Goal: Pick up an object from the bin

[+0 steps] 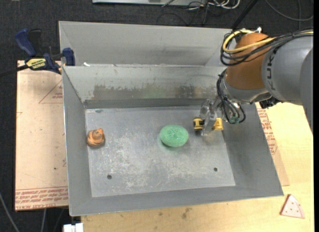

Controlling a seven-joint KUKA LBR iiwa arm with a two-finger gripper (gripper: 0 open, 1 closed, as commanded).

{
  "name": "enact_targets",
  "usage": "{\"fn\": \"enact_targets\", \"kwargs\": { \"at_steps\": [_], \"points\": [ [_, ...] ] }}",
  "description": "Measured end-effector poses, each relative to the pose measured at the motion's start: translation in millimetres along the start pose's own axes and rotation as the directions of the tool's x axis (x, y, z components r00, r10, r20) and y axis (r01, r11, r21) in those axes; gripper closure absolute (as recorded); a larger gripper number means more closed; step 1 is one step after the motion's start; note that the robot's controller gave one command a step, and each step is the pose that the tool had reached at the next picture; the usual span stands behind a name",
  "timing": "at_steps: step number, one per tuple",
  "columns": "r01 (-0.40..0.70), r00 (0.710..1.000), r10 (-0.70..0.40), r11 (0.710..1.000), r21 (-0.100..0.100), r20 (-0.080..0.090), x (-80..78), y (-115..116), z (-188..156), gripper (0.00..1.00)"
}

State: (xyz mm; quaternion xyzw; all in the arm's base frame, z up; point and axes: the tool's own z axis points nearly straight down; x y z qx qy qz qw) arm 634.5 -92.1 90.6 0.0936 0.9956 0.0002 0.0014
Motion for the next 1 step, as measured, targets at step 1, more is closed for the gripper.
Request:
{"fn": "enact_targets", "kwargs": {
  "at_steps": [1],
  "points": [
    [0.035,0.999,-0.035,0.999,0.001,0.01,2.9,-12.5,-185.8,1.0]
  ]
}}
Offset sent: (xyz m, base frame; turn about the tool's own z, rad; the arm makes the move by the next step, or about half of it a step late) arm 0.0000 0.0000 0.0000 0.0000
